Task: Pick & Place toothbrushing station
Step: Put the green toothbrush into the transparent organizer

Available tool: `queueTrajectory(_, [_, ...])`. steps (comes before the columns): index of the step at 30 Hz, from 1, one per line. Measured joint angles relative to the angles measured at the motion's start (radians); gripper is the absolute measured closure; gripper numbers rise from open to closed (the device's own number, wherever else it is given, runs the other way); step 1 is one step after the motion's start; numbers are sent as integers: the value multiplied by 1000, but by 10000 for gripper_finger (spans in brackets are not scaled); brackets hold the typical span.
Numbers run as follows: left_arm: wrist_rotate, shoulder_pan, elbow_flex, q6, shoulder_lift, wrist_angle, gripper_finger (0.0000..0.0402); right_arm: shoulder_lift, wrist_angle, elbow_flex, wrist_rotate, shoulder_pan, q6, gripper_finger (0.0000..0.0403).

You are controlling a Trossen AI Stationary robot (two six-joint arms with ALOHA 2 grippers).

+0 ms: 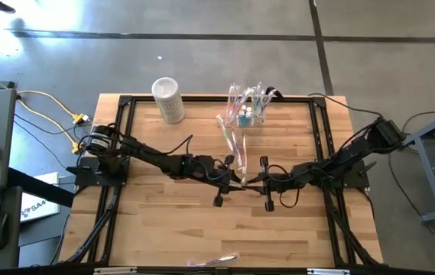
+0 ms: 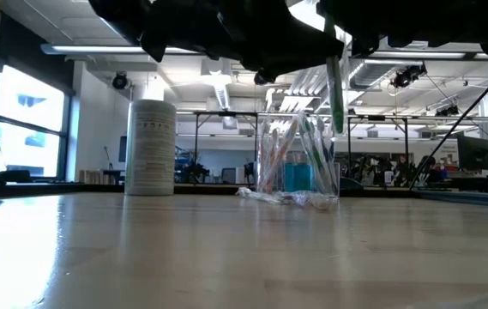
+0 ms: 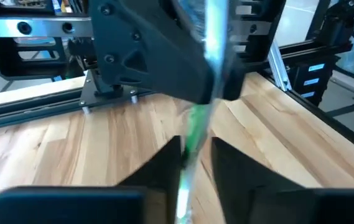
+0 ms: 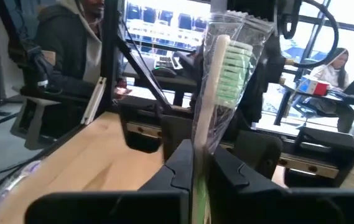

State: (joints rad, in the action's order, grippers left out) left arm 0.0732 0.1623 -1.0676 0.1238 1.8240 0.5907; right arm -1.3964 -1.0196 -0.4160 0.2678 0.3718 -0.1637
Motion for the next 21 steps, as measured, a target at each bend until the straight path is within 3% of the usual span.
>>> queueTrajectory(3, [1, 1, 0, 0, 0, 1, 268, 23, 34, 0, 8, -2, -17, 393])
queueTrajectory(7, [19, -1, 0, -62, 0, -12, 205, 73, 116, 0, 101, 3, -24, 393])
queueTrajectory(9, [-20, -2, 0, -90, 0, -14, 183, 120, 184, 0, 146, 3, -21, 393])
queueTrajectory(16, [-198, 0, 0, -149, -1, -14, 159, 270, 412, 0, 323, 1, 37, 393])
queueTrajectory(21, [-234, -4, 1, -202, 0, -18, 158, 351, 513, 0, 336, 1, 82, 393])
